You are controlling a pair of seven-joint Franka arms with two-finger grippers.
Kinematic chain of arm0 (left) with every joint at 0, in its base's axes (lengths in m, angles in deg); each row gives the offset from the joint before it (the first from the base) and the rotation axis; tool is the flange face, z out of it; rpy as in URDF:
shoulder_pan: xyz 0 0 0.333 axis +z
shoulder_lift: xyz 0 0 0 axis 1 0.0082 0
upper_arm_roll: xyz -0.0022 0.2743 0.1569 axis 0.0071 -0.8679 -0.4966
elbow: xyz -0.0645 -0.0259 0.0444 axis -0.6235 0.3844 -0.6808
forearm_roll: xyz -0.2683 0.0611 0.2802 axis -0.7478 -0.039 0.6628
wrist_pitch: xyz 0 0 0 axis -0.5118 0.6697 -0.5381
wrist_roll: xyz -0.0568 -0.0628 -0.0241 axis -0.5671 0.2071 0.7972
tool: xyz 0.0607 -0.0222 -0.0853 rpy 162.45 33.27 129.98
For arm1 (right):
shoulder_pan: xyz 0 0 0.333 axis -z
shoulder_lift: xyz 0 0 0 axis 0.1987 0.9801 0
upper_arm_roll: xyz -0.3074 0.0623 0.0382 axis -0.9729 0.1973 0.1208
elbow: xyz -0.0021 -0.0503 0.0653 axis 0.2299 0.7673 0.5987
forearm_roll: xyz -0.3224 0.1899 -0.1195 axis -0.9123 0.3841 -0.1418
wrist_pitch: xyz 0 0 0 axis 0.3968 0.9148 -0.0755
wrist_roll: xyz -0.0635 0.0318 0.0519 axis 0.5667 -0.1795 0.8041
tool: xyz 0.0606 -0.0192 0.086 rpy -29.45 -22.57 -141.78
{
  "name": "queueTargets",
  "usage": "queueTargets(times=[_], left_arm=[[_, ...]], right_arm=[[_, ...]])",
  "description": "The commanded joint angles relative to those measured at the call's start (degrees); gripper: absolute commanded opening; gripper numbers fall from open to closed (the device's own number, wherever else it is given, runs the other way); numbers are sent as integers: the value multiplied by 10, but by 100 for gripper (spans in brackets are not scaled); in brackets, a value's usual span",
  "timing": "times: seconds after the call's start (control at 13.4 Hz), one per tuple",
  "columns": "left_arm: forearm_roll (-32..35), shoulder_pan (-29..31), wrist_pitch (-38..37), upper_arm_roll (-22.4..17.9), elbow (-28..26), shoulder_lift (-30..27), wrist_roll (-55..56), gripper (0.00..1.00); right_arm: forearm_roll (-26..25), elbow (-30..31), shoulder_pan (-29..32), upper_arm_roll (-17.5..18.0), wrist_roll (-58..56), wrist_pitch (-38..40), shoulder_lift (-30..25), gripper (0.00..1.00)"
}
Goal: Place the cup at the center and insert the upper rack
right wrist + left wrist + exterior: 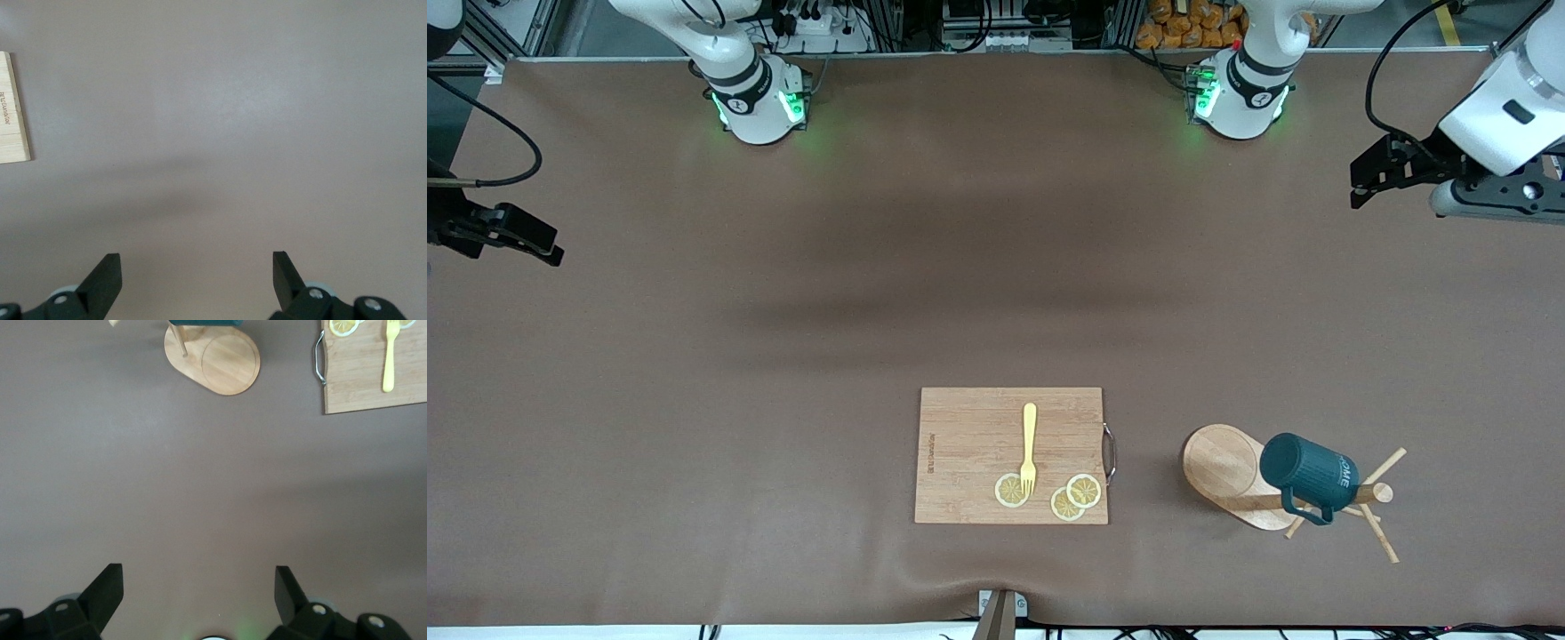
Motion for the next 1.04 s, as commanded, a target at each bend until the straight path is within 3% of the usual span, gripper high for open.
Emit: queueTargets(times=[0.0, 0.97], left_arm=[[6, 20, -11, 27, 15, 0, 44, 100], [14, 12, -10, 32, 22, 13, 53, 100]], right_arm=[[8, -8, 4, 1, 3, 5, 2, 100], [8, -8, 4, 0, 1, 4, 2, 100]])
